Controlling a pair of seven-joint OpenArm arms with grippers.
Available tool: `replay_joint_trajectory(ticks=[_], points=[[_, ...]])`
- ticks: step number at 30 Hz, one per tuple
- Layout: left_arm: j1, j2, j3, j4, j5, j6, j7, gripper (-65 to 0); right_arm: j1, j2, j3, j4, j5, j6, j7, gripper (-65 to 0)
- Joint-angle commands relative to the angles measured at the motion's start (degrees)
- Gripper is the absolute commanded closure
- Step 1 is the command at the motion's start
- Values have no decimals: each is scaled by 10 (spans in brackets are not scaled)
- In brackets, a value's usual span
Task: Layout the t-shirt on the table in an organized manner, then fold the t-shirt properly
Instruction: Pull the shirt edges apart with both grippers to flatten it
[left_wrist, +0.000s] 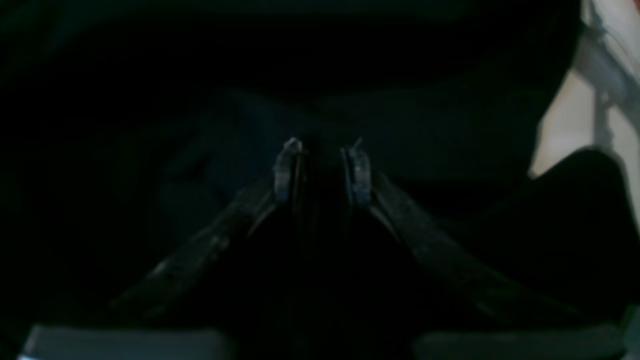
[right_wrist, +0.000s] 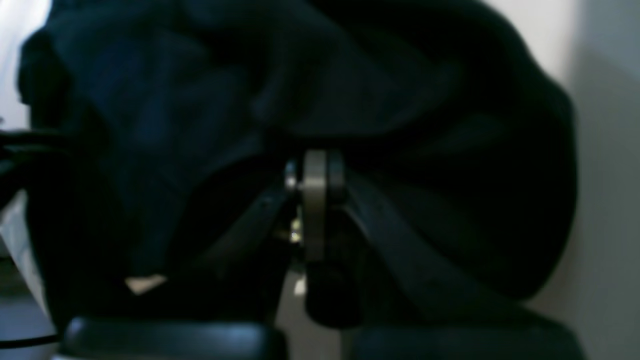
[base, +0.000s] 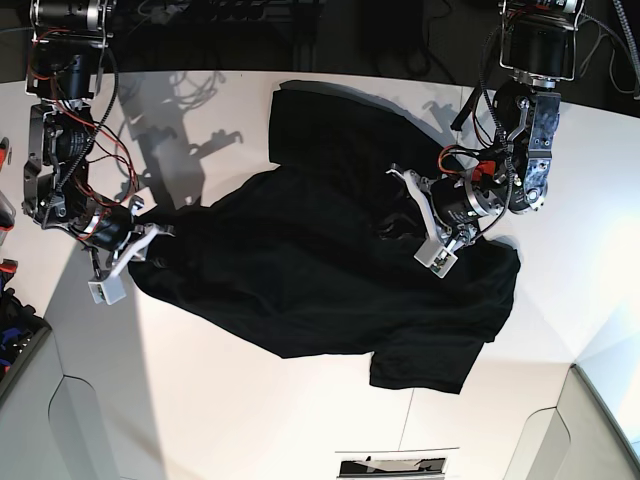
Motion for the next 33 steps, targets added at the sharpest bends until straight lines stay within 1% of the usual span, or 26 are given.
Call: replay_joint_trajectory(ticks=[1, 4, 5, 7, 10, 13, 16, 19, 22, 24, 27, 30, 31, 33], points=[[-11, -5, -3, 5, -10, -3, -13, -157, 14, 0, 3, 16, 13, 7, 8, 0], [-12, -8, -3, 4, -9, -3, -13, -157, 14, -14, 3, 39, 2, 7, 8, 0], [-13, -11, -3, 4, -5, -3, -13, -157, 14, -18, 3, 47, -4, 6, 8, -8], [-14, -19, -3, 4, 7, -3, -13, -157, 14, -20, 3, 63, -18, 6, 9, -43], [-14, -44, -3, 4, 16, -3, -14, -157, 16, -20, 6, 88, -40, 6, 9, -97], [-14, -75, -3, 4, 16, -3, -19, -157, 17, -20, 9, 108, -41, 3, 3, -142], [-14, -103, -3, 4, 16, -3, -33, -157, 15, -24, 9, 110, -30, 3, -1, -165], [-16, -132, -3, 4, 16, -3, -57, -157, 12, -41, 9, 110, -26, 4, -3, -188], [-21, -152, -3, 4, 16, -3, -58, -157, 12, -67, 8, 110, -27, 4, -9, -223], [-27, -158, -3, 4, 16, -3, -58, -157, 12, -83, 2, 109, -33, 4, -10, -244], [-38, -162, -3, 4, 16, -3, -57, -157, 10, -99, -22, 103, -73, 3, -9, -249], [-41, -163, -3, 4, 7, -3, -54, -157, -7, -101, -63, 100, -109, 2, -9, -248], [-41, -163, -3, 4, -1, -3, -50, -157, -15, -101, -73, 100, -123, 2, -5, -242], [-41, -163, -3, 4, -11, -3, -31, -157, -30, -101, -84, 100, -153, 0, 14, -195]])
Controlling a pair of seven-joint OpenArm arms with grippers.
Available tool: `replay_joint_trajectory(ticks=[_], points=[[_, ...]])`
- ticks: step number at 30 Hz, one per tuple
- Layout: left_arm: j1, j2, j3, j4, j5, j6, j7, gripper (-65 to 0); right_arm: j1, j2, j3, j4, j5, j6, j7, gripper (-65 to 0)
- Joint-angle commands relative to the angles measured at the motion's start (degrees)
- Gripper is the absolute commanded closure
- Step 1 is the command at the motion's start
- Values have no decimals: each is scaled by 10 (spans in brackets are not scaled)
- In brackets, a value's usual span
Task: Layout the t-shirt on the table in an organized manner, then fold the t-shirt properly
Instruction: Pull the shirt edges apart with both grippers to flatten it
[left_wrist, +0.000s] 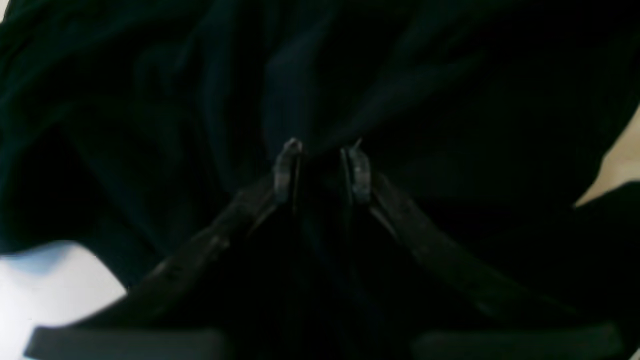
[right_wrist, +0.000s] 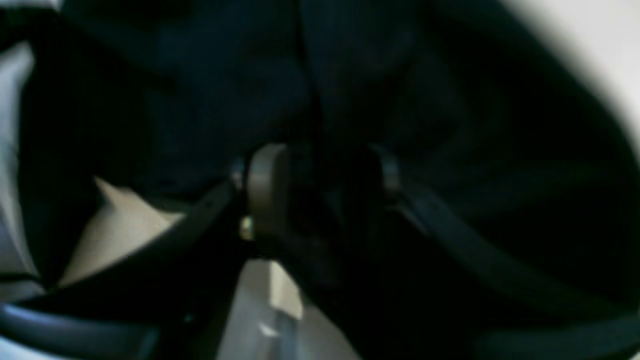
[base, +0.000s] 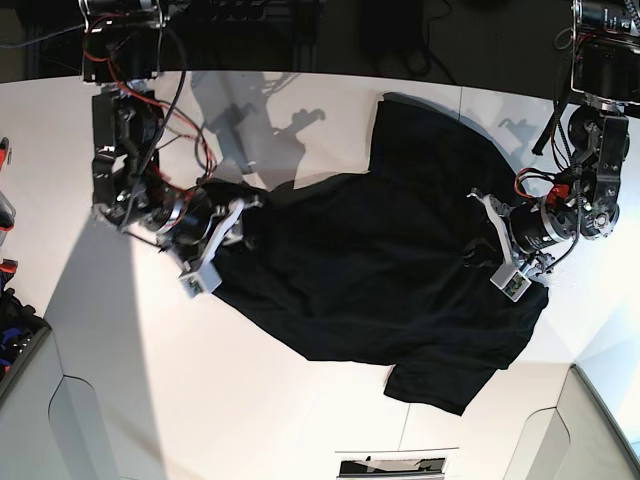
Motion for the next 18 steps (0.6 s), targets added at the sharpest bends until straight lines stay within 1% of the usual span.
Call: replay_joint_trajectory(ticks=[1, 4, 7, 10, 13, 15, 18], points=[[-11, -10, -4, 9, -12, -3, -10, -157, 8, 2, 2, 9, 1, 0, 21, -164], [-11, -10, -4, 9, -14, -3, -9, -157, 1, 16, 11, 12, 0, 0, 47, -75], [-10, -10, -4, 9, -14, -3, -5, -157, 1, 24, 40, 21, 10, 0, 47, 0], [-9, -16, -4, 9, -14, -3, -4, -157, 1, 32, 67, 23, 0, 0, 48, 0], [-9, -28, -4, 9, -14, -3, -5, -157, 1, 42, 79, 20, -29, 0, 48, 0], [-9, -33, -4, 9, -14, -3, -5, -157, 1, 55, 79, 15, -43, 0, 53, 0], [-9, -39, -4, 9, -13, -3, -5, -157, 1, 82, 79, -7, -62, -5, 75, 0]])
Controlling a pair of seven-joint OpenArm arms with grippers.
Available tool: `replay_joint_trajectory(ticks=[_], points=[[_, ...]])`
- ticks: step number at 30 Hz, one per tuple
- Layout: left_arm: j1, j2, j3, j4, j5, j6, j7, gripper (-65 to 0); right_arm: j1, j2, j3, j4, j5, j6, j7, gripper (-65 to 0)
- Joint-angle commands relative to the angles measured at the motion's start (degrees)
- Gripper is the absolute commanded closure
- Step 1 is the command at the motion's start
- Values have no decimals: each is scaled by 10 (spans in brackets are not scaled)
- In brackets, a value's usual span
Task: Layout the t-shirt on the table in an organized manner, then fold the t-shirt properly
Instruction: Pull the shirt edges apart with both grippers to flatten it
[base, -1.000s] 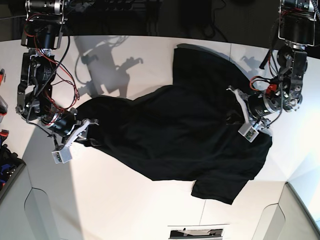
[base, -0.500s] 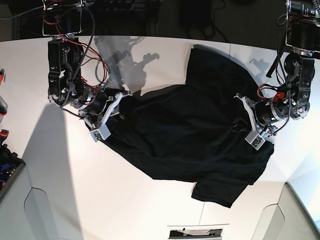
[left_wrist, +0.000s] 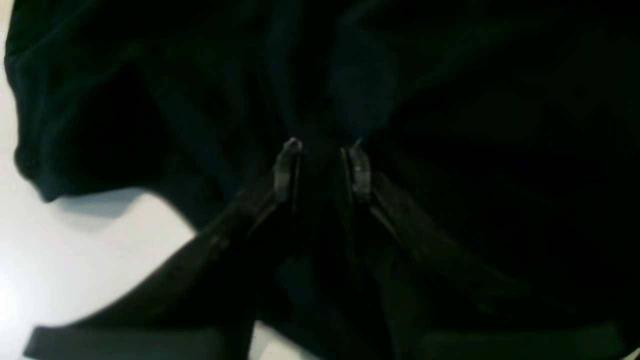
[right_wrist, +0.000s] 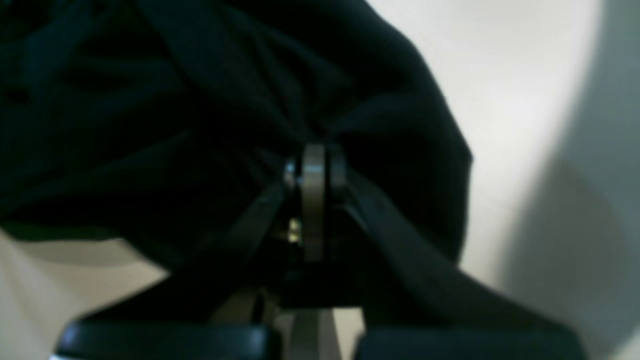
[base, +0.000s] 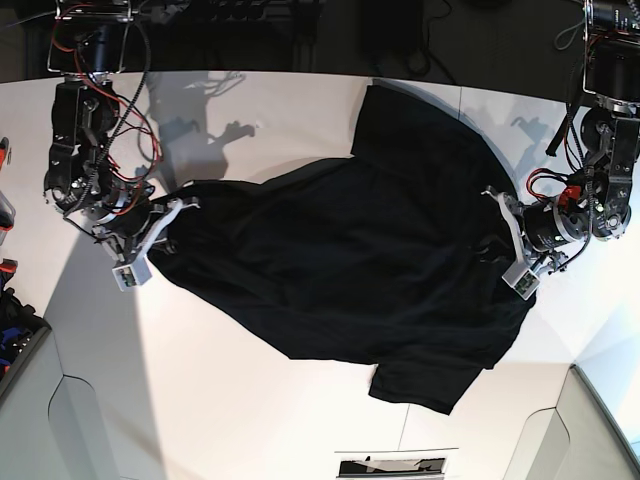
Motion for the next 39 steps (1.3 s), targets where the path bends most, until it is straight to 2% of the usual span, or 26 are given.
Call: replay_joint_trajectory(ticks=[1, 5, 8, 13, 15, 19, 24, 29, 34, 39], points=[[-11, -13, -4, 9, -8, -3, -10, -157, 12, 17, 4, -3, -5, -7, 17, 0], [-8, -17, -4, 9, -8, -3, -10, -157, 12, 47, 4, -41, 2, -9, 31, 0], [-8, -17, -4, 9, -14, -3, -10, -157, 12, 57, 4, -46, 36, -9, 26, 0], [-7, -16, -4, 23, -144, -3, 31, -157, 13, 57, 4, -46, 91, -9, 27, 0], [-6, -3, -4, 40, -164, -3, 47, -155, 13, 56, 4, -46, 92, -8, 27, 0], [12, 47, -4, 43, -99, -3, 50, -147, 13, 56, 4, -46, 92, -8, 26, 0], [63, 84, -4, 42, -68, -3, 45, -110, 13, 56, 4, -46, 86, -8, 26, 0], [95, 75, -4, 24, 7, -3, 8, -110, 13, 60, 4, -46, 29, -9, 24, 0], [82, 42, -4, -43, 70, -3, -61, -110, 14, 81, 4, -46, 23, -9, 26, 0], [28, 28, -4, -134, 78, -3, -75, -110, 13, 119, 4, -46, 23, -9, 29, 0]])
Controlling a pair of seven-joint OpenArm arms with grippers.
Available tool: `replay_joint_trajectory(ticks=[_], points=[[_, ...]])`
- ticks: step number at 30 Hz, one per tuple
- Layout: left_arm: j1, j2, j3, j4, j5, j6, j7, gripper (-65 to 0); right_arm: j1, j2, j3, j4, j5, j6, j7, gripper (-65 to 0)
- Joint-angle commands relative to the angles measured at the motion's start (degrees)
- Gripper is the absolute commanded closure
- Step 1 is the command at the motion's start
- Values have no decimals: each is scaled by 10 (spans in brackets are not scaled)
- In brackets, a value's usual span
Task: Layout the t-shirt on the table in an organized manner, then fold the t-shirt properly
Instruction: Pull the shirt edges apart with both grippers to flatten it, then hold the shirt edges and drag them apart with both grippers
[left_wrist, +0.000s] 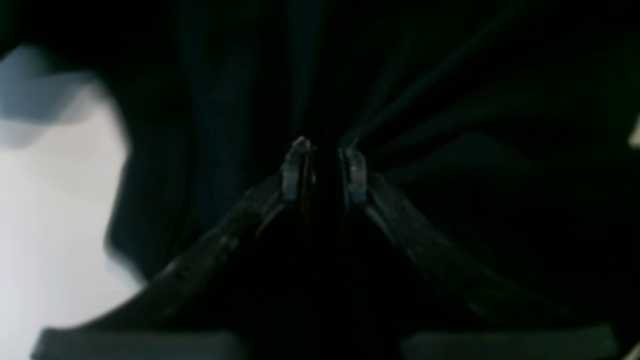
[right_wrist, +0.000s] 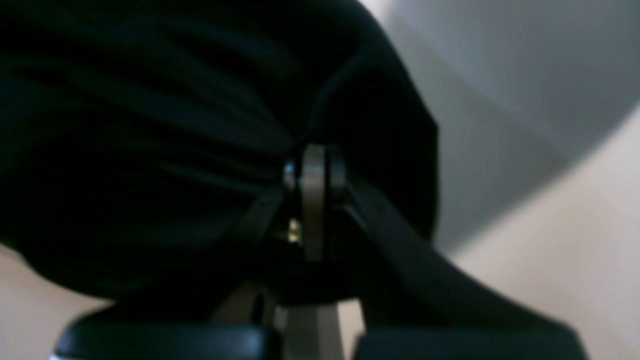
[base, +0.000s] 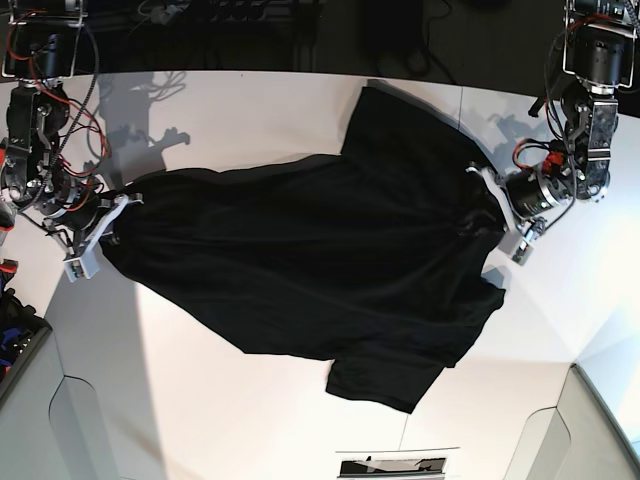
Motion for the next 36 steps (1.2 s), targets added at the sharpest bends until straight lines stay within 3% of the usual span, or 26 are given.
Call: replay_joint_trajectory(ticks=[1, 8, 12, 16, 22, 26, 31, 36], points=[[-10, -13, -2, -17, 44, 27, 43, -110, 9, 20, 4, 8, -3, -5, 7, 0], [-89, -15, -2, -68, 66, 27, 28, -110, 11, 67, 4, 8, 5, -5, 18, 0], [-121, -16, -2, -68, 57, 27, 35, -110, 11, 66, 4, 8, 47, -4, 13, 0], [-142, -25, -2, -48, -27, 27, 96, -110, 10, 66, 4, 34, 127, -4, -14, 0], [-128, -66, -2, 82, -129, 27, 141, -110, 6, 64, 7, 150, 208, 13, -86, 0], [-118, -69, -2, 133, -156, 27, 207, -110, -2, 33, 3, 164, 216, 14, -86, 0], [-73, -70, -2, 134, -193, 27, 215, -110, -47, -32, -26, 163, 210, 15, -80, 0], [-13, -58, -2, 134, -191, 27, 215, -110, -70, -83, -55, 138, 113, 15, -26, 0]])
